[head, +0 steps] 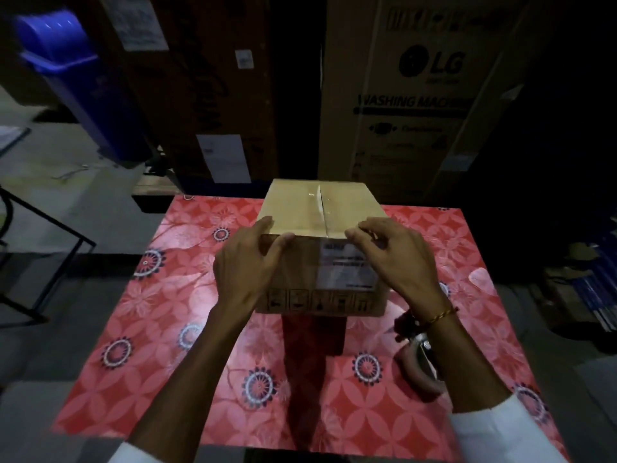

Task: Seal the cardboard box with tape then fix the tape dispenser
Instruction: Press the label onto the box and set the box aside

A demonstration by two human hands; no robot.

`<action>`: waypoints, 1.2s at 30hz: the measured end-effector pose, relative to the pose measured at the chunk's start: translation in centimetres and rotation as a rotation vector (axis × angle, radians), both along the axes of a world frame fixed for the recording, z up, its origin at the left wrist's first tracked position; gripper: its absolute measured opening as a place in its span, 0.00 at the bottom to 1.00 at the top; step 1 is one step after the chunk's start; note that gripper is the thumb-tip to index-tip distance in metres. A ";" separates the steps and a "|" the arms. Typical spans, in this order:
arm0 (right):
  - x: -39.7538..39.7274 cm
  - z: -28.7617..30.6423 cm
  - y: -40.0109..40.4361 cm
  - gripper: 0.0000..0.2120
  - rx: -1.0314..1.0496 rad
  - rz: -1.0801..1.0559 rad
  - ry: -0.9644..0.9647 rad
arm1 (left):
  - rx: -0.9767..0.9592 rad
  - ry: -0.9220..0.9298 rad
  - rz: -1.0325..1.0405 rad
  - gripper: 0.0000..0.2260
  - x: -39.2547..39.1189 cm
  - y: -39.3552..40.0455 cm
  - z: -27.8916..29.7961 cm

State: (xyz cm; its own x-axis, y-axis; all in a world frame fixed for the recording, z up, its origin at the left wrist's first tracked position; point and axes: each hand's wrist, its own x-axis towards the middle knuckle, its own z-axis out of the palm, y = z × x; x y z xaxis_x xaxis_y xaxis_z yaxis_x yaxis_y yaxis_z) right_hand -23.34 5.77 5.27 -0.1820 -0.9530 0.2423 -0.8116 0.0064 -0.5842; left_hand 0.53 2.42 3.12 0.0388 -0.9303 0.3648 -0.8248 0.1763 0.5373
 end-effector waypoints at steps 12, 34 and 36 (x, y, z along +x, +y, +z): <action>1.3 3.0 -5.7 0.25 -0.019 -0.050 0.096 | -0.026 -0.139 -0.081 0.18 -1.3 -6.1 4.4; 0.2 4.0 -8.6 0.22 0.090 0.050 -0.014 | 0.163 -0.328 -0.166 0.42 -3.7 -7.4 5.7; 1.0 3.8 -8.5 0.26 0.079 -0.007 0.041 | 0.199 -0.342 -0.212 0.42 -3.2 -7.5 5.9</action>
State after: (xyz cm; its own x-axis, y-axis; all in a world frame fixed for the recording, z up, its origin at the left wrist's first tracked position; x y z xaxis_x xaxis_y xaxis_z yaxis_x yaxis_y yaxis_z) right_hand -22.31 -2.76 9.08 -0.1805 -0.9680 0.1743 -0.8346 0.0570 -0.5479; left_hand -2.69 -5.06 9.04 -0.2524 -0.9579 0.1368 -0.9175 0.2818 0.2807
